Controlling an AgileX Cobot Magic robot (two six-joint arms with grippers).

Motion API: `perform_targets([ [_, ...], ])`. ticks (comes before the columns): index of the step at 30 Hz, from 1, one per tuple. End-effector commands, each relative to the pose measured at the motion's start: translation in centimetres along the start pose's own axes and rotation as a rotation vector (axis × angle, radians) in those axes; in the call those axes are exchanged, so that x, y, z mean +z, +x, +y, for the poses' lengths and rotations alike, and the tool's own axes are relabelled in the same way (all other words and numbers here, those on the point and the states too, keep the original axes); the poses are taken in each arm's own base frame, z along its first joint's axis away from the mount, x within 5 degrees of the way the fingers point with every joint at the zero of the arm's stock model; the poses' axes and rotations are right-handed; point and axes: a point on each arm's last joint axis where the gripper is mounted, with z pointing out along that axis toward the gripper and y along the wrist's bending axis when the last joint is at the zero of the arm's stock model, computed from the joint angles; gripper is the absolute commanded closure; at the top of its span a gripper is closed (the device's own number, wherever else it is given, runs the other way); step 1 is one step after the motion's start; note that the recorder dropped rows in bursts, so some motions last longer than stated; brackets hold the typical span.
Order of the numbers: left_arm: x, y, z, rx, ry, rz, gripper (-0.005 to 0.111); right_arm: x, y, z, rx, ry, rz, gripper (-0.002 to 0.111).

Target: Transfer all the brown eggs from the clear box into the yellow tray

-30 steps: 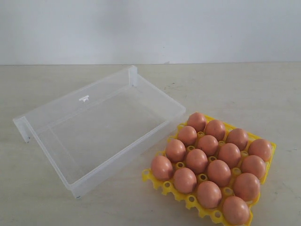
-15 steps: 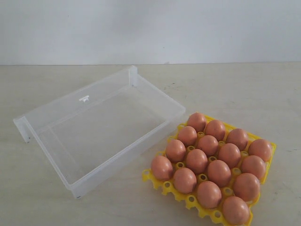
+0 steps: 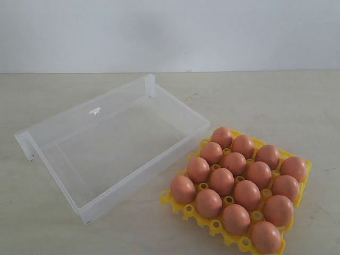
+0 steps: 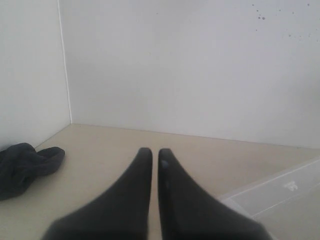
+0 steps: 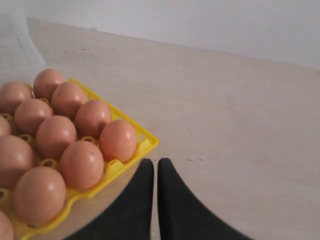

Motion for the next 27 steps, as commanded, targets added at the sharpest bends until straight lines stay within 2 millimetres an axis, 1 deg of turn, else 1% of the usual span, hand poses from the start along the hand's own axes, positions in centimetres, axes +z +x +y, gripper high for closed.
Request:
perform_targets([
  [1, -0.05, -0.19, 0.00, 0.003, 0.000, -0.013, 0.103, -0.07, -0.13, 0.34, 0.139, -0.037, -0.013, 0.109],
  [7, -0.05, -0.19, 0.00, 0.003, 0.000, -0.013, 0.103, -0.07, -0.13, 0.25, 0.031, -0.027, -0.015, 0.109],
  [27, -0.05, -0.19, 0.00, 0.003, 0.000, -0.013, 0.103, -0.07, -0.13, 0.27, 0.036, -0.029, -0.016, 0.109],
])
